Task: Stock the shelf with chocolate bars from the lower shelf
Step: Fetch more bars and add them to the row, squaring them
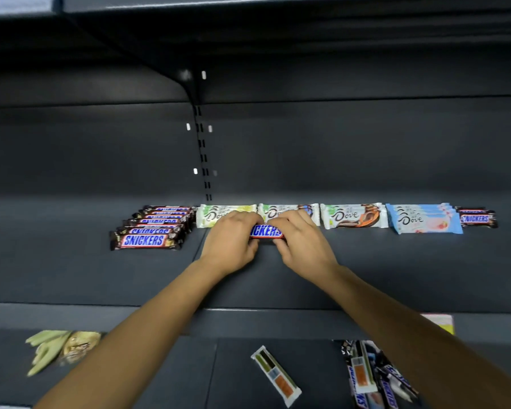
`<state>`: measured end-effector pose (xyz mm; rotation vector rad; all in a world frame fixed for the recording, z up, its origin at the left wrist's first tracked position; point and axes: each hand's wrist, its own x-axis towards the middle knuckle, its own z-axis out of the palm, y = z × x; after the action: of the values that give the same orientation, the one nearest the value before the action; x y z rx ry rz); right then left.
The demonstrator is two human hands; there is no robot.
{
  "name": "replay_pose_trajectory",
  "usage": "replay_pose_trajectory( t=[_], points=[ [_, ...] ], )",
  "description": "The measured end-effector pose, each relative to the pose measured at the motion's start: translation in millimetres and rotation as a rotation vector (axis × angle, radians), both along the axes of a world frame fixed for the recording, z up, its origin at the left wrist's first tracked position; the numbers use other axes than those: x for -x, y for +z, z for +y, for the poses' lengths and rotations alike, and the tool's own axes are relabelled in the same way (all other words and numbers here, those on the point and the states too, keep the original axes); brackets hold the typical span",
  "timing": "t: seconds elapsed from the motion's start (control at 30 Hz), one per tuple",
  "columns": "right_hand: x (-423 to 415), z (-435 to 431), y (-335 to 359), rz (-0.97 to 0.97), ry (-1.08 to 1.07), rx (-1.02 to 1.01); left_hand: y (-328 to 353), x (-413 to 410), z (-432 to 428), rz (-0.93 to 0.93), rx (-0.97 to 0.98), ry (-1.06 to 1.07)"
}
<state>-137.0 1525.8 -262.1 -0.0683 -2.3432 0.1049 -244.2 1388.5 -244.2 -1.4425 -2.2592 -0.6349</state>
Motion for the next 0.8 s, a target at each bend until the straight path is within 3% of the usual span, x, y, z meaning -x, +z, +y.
replay_pose_trajectory(
  t=[0.8],
  points=[
    [68.2, -90.5, 0.5, -0.176, 0.083, 0.11, -8.7, 110.1, -163.9, -0.123, 0.08, 0.052]
  ],
)
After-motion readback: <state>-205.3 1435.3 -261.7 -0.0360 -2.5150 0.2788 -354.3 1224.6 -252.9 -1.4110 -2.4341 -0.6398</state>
